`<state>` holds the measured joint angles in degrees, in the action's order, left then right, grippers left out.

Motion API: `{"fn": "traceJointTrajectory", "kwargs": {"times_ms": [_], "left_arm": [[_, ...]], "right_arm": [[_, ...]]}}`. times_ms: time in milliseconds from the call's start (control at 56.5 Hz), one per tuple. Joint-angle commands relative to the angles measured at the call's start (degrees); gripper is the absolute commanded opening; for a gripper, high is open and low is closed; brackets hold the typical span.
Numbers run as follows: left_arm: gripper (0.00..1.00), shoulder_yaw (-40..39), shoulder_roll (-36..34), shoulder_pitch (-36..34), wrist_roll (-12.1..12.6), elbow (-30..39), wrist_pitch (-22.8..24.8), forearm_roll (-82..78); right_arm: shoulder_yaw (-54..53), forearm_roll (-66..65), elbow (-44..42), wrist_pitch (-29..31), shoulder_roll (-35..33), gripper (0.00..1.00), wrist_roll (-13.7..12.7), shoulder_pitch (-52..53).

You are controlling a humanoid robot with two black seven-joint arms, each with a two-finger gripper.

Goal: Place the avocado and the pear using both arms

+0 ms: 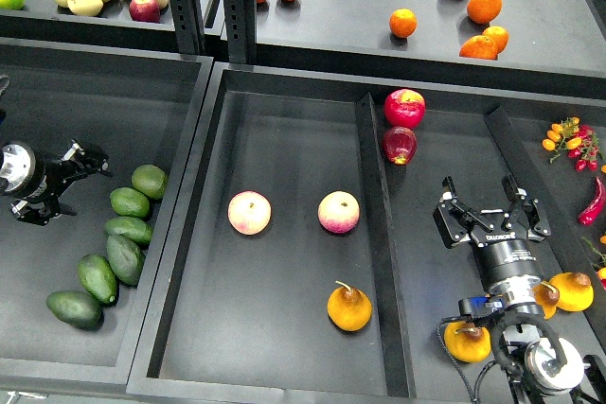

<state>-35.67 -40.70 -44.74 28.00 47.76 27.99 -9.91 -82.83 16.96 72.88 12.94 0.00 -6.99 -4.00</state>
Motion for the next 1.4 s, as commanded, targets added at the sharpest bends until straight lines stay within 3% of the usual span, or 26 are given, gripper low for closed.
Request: {"fn": "traceJointTrajectory", "kwargs": {"times_ms": [0, 159, 389, 566, 690, 920, 1061, 1380], "left_arm": [[0.93, -7.38, -0.08, 5.09, 0.0, 1.81, 0.01, 5.24], [0.94, -19.25, 0.97, 15.99, 0.0, 9.1, 0.01, 10.6], [0.94, -31.03, 9.85, 27.51, 0.0, 18.59, 0.01, 11.14], [0.95, -36.92, 17.75, 32.78, 0.0, 22.55, 0.01, 12.1], [0.96, -39.64, 21.71, 35.86, 0.0, 25.71, 0.01, 12.8], [0.96, -44.13, 31.72, 42.54, 0.0, 30.19, 0.01, 15.79], [0.96, -45.8, 38.85, 46.06, 0.0, 31.52, 0.01, 16.67], [0.98, -46.68, 40.7, 46.85, 0.0, 31.52, 0.01, 16.67]], "right_arm": [[2.41, 0.0, 0.16, 0.06, 0.0, 1.0, -1.36, -0.57], [5.92, 0.09, 0.59, 0.68, -0.61, 1.0, -2.42, -0.84], [6.1, 0.35, 0.68, 0.68, -5.09, 1.0, -3.12, -0.66], [6.63, 0.53, 1.3, 0.68, -8.87, 1.0, -7.59, -0.49], [8.03, 0.79, 1.56, 0.68, -12.21, 1.0, -11.2, -0.14], [8.82, 1.05, 1.83, 1.12, -15.99, 1.0, -15.51, -0.14], [11.9, 0.97, 1.83, 3.14, -18.8, 1.0, -20.87, -0.14], [19.11, -2.9, 1.04, 6.48, -24.78, 1.0, -21.01, -0.14]]}}
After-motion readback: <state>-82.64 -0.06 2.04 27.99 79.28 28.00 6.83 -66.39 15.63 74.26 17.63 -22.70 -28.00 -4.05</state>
